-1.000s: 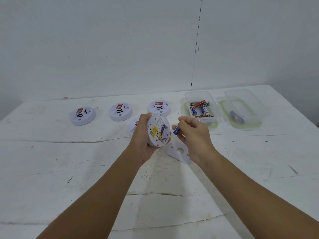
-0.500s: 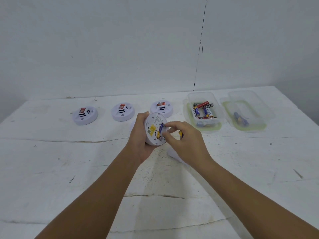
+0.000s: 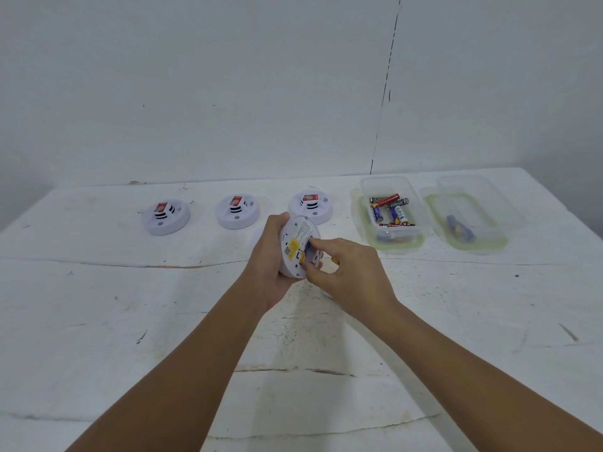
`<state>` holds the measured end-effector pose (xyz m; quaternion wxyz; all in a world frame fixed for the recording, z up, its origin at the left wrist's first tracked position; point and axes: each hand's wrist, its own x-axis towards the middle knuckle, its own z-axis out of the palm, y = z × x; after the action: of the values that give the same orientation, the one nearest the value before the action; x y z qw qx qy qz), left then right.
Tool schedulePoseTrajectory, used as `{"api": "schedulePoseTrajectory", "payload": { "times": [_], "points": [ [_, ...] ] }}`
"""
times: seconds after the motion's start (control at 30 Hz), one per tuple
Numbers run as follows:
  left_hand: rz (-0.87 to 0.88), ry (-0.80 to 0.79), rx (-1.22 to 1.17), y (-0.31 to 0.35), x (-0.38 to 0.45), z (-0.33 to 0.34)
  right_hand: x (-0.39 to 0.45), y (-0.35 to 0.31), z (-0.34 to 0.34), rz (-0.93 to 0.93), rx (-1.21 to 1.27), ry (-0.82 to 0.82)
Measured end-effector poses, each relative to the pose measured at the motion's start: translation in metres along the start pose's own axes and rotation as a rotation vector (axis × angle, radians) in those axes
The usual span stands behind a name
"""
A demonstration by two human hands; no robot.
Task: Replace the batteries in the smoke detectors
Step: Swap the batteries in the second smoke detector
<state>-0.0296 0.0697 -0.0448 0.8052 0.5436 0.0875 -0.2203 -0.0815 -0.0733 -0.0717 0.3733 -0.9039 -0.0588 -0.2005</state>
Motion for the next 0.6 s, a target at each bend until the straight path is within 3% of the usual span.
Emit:
{"api": "schedulePoseTrajectory", "payload": {
  "times": [0.43,0.6],
  "points": [
    [-0.056,0.038,0.030,0.0014,-0.0039,-0.0046,-0.0009,-0.0020,-0.0055,0.052,0.093,-0.065],
    [-0.032,0.058,-0.028,-0.0037,-0.0016,-0.0029,-0.0041,-0.0045,-0.0059,0.167,0.218,-0.137]
  ]
}}
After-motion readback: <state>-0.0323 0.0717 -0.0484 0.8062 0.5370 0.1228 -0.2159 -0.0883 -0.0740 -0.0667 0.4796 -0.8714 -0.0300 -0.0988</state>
